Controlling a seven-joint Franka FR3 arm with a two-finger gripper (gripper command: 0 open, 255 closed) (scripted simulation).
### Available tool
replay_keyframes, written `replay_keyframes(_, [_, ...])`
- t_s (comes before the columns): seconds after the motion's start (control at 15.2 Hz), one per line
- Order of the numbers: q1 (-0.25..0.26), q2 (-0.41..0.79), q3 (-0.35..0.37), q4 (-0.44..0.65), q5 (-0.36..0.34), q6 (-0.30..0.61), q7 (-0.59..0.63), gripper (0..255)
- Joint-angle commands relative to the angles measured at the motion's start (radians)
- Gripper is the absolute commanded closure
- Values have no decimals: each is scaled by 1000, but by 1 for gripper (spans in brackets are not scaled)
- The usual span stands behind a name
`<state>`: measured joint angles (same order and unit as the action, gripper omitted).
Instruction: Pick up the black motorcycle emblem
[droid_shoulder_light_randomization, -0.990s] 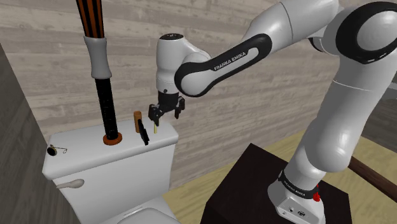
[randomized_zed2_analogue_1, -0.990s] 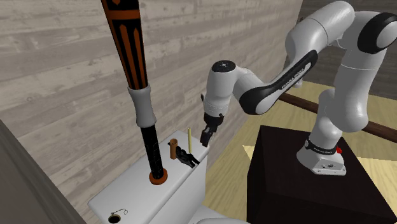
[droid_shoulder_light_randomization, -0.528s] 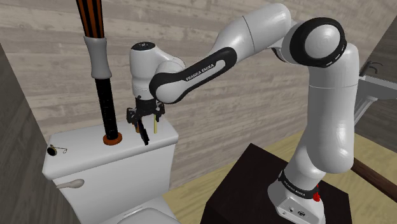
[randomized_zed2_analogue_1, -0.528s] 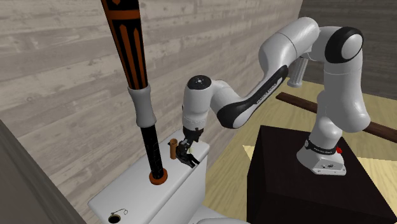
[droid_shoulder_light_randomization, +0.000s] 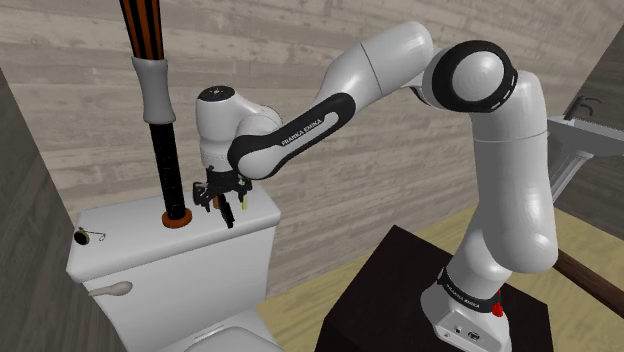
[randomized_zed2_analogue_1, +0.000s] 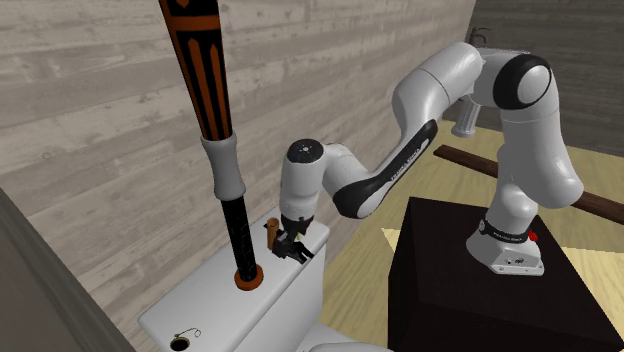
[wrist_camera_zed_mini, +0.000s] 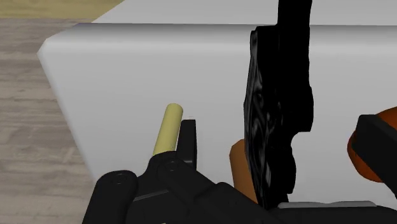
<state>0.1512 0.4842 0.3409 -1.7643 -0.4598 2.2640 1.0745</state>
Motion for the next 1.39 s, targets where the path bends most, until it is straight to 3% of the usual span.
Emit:
replay_keyframes(0.0, [2, 11, -4, -4, -8, 15, 7, 0])
replay_keyframes(0.07, [2, 11, -4, -5, -8, 15, 7, 0])
replay_keyframes(0.13, [2, 12, -4, -4, -8, 15, 8, 255])
replay_keyframes(0.73, [2, 11, -4, -4, -8, 15, 7, 255])
replay_keyframes(1.32, [-10, -52, 18, 26, 36, -71, -34, 255])
